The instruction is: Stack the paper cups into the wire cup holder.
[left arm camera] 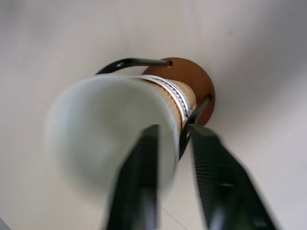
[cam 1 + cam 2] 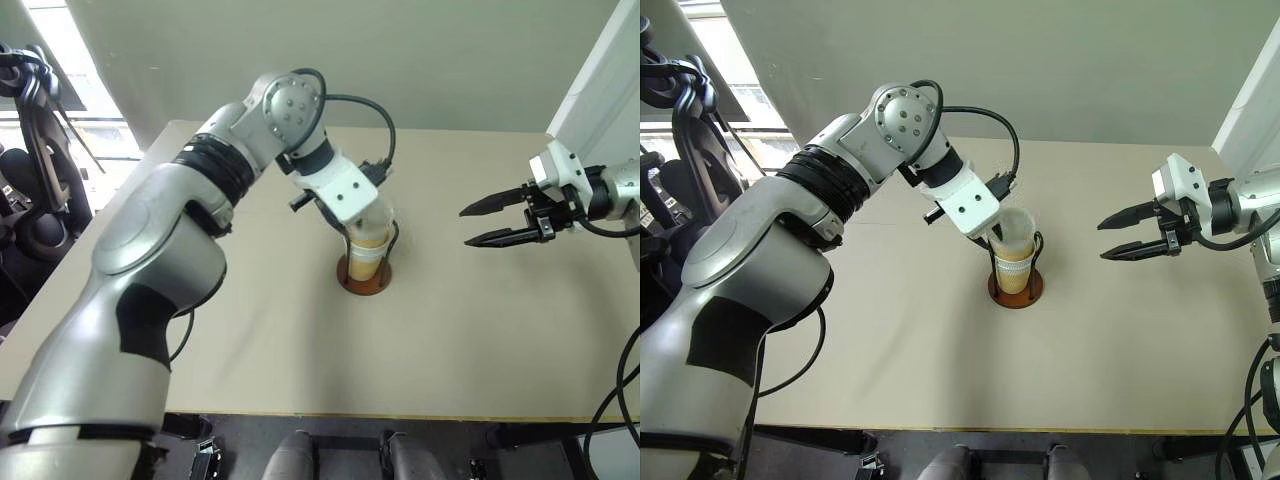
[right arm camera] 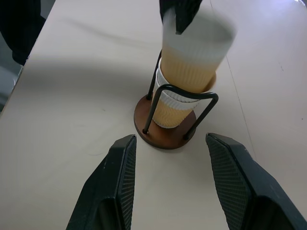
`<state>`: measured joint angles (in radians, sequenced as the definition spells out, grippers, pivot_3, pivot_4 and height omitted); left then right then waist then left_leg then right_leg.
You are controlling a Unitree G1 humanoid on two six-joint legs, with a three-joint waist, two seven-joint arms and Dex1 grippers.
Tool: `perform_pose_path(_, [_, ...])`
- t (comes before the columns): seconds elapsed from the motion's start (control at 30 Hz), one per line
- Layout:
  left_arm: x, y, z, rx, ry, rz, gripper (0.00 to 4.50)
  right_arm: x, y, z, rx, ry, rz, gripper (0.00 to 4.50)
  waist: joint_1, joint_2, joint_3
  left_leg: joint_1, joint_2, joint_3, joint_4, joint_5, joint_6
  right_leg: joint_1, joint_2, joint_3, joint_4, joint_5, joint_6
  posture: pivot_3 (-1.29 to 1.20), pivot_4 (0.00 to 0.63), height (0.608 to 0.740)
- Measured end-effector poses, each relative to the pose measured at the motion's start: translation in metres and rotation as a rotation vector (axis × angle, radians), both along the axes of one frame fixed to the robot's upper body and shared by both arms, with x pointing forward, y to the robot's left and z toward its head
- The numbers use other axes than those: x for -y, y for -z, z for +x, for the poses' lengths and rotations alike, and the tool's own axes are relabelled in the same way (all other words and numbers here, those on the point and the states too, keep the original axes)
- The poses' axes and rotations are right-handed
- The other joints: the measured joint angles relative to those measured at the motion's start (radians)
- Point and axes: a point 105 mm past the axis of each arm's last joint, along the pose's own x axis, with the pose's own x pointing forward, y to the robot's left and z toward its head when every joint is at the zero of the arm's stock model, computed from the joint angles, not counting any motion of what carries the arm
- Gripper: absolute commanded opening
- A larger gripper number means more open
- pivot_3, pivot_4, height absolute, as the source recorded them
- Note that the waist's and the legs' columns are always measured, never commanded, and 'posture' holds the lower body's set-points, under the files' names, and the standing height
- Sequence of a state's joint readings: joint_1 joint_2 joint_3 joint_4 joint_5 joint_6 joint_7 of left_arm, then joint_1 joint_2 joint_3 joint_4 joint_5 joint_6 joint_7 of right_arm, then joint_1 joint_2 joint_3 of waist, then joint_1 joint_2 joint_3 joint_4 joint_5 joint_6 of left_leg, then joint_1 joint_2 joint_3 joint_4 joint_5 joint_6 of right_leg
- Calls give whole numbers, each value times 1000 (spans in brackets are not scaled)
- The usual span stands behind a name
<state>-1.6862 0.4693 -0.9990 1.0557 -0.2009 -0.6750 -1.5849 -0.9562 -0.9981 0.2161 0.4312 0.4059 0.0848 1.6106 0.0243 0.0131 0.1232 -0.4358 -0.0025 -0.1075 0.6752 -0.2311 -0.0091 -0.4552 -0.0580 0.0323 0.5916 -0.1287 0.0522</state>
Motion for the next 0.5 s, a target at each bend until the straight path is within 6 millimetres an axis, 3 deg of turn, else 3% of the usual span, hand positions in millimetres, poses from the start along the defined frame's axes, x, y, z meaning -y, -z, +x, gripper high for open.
perform_pose_path(0.23, [13, -9, -3, -77, -30, -125, 4469, 0, 1, 0, -11, 7, 1, 2319, 1, 0, 0, 0, 0, 0, 0, 0, 0, 1, 0, 0, 0, 0, 0, 0, 150, 740])
perform_pose_path(0.37, [32, -39, -7, -245, -93, -406, 4469, 3, 3, 7, -23, 61, 13, 2319, 2, 0, 0, 1, 0, 1, 0, 0, 0, 2, 0, 0, -1, 0, 0, 0, 150, 740])
perform_pose_path(0.5, [20, -83, 14, -431, -300, -868, 4469, 15, -11, 36, 40, 270, 162, 2319, -5, 1, 1, 2, 1, 3, 0, 0, 0, 1, 0, 1, -1, 2, 3, 0, 150, 740])
